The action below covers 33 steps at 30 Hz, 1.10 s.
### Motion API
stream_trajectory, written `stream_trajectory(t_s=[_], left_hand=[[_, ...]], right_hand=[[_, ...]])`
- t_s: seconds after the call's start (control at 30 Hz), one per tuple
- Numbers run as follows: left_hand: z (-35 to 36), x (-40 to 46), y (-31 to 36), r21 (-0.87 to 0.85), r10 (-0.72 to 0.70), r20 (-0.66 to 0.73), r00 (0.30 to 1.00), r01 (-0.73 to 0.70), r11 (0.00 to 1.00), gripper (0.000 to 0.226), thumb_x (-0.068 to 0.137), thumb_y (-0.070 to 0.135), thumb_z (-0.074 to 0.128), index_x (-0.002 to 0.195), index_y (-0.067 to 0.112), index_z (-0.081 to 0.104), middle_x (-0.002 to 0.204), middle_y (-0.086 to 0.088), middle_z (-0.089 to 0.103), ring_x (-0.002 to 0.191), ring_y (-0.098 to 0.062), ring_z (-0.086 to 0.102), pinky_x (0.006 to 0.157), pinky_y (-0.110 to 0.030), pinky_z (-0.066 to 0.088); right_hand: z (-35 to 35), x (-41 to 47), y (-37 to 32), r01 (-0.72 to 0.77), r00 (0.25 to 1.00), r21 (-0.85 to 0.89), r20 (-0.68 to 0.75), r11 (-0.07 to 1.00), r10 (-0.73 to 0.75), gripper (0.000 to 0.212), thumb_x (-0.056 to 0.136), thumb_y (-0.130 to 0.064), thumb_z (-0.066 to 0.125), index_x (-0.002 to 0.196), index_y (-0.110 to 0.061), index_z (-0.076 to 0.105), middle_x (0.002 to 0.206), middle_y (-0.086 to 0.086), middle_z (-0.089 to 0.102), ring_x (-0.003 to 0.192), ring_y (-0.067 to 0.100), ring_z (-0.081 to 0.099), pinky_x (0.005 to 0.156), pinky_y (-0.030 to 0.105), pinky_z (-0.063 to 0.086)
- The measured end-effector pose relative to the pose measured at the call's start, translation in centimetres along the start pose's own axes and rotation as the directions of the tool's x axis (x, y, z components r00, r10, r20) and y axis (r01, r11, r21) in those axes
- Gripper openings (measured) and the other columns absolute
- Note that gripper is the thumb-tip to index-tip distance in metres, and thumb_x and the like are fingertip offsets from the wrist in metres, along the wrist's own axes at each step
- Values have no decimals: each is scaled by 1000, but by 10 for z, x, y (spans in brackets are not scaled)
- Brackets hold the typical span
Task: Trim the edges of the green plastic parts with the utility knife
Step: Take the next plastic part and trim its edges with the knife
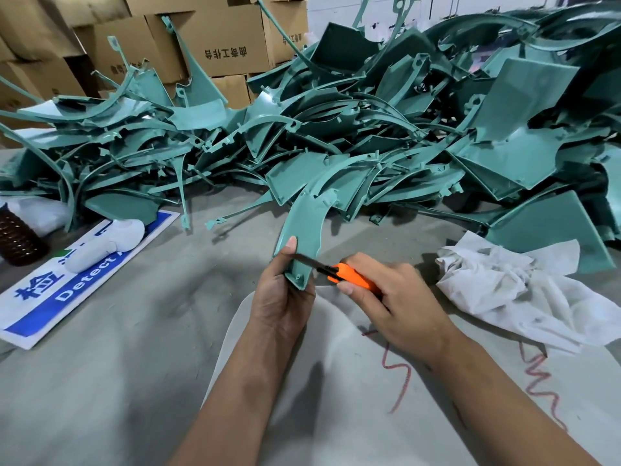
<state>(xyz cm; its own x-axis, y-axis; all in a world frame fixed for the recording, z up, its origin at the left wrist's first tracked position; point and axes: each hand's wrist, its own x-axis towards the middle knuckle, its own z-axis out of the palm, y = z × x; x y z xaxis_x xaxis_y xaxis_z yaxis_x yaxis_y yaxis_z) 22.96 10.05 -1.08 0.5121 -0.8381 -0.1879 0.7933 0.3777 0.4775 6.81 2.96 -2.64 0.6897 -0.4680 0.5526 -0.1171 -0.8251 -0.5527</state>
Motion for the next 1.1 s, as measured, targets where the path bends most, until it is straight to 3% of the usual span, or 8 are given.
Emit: stream_trajectory(t_s=[0.13, 0.3, 0.43, 0.53, 0.7, 0.83, 0.97, 1.1], left_hand=[[1, -4, 0, -6, -68, 3, 998, 68, 998, 31, 81, 7, 61, 110, -5, 62, 83, -12, 71, 61, -14, 72, 50, -20, 56], [4, -8, 0, -16, -79, 29, 996, 79, 997, 20, 80, 5, 60, 98, -2, 64, 77, -9, 72, 62, -12, 71, 56, -18, 57], [4, -10, 1, -25, -84, 31, 996, 84, 996, 32, 79, 6, 61, 110, -3, 64, 82, -10, 72, 65, -12, 72, 57, -16, 58], [2, -11, 1, -26, -78, 28, 997, 78, 997, 45, 80, 7, 61, 123, -3, 59, 82, -10, 71, 63, -12, 72, 55, -15, 57], [4, -14, 1, -11, -69, 58, 996, 70, 998, 34, 82, 6, 60, 114, -2, 63, 80, -9, 72, 62, -11, 71, 52, -16, 55], [5, -14, 1, -14, -53, 71, 996, 54, 998, 30, 85, 6, 57, 114, -1, 61, 75, -8, 70, 58, -10, 69, 50, -16, 54], [2, -12, 1, 2, -32, 81, 996, 32, 999, 13, 89, 6, 56, 99, 1, 64, 71, -5, 70, 57, -10, 68, 51, -16, 54], [0, -10, 6, 35, 16, 54, 998, -17, 999, 11, 83, 10, 61, 86, 5, 70, 69, -3, 71, 57, -9, 69, 53, -17, 56]], right_hand=[[0, -1, -4, 30, 997, 37, -79, 999, -27, 18, 107, -41, 54, 101, -25, 59, 66, -13, 46, 56, 15, 49, 51, 35, 41], [-4, 1, -1, 3, 990, 12, -139, 1000, -1, 15, 108, -36, 53, 101, -24, 59, 66, -14, 48, 57, 13, 51, 52, 29, 37], [-2, 1, 2, -44, 983, -35, -181, 998, 37, 20, 109, -38, 50, 99, -22, 56, 63, -11, 48, 54, 14, 50, 50, 34, 39], [-7, 2, 10, -111, 953, -66, -289, 992, 87, 21, 111, -35, 50, 95, -21, 52, 62, -10, 46, 52, 12, 47, 48, 33, 37], [-14, 3, 20, -241, 870, -42, -452, 970, 197, 23, 111, -36, 46, 93, -23, 47, 60, -7, 46, 53, 14, 46, 48, 27, 33], [-12, 2, 10, -79, 931, -23, -358, 997, 65, 19, 109, -32, 52, 94, -21, 51, 62, -10, 43, 54, 13, 47, 50, 19, 32], [-3, 1, 4, -32, 979, 13, -200, 999, 34, 18, 109, -37, 51, 101, -21, 57, 63, -8, 47, 54, 16, 50, 50, 35, 40], [2, -2, 0, 23, 994, 50, -105, 999, -17, 14, 108, -37, 54, 105, -25, 60, 62, -15, 43, 52, 14, 47, 50, 22, 30]])
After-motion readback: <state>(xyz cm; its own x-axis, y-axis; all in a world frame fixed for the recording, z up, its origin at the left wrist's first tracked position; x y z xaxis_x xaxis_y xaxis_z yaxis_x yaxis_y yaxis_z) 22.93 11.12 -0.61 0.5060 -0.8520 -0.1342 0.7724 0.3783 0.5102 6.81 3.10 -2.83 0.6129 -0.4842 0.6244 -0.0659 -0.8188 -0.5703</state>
